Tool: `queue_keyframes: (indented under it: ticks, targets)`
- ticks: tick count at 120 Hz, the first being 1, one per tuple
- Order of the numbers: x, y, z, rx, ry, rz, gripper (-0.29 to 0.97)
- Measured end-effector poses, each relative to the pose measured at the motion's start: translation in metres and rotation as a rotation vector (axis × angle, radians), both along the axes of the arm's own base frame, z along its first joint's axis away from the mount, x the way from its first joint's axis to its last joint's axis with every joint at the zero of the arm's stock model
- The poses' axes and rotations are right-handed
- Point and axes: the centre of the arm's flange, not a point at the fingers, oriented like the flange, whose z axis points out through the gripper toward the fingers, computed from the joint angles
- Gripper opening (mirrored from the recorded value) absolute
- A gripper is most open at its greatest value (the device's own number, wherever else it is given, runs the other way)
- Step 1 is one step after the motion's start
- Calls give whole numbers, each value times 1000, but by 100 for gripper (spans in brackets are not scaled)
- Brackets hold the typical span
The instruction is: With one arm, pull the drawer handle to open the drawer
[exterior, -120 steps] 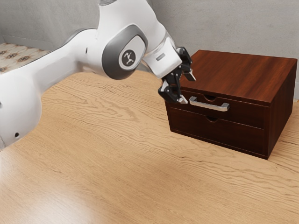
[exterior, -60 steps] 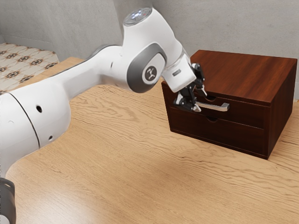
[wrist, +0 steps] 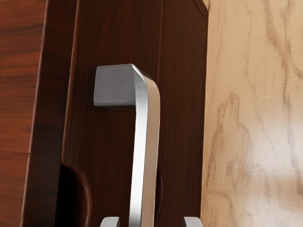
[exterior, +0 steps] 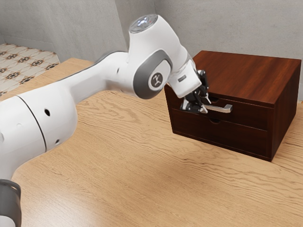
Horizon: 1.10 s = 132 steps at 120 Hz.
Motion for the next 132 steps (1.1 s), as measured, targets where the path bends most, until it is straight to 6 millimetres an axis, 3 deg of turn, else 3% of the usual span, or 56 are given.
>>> queue_keyframes:
  ticks: [51, 97, 132]
  targets:
    - [-6, -1, -8, -13, 18, 23, 2]
    - [-37, 3, -10, -27, 40, 48, 0]
    - [-64, -11, -4, -37, 39, 37, 0]
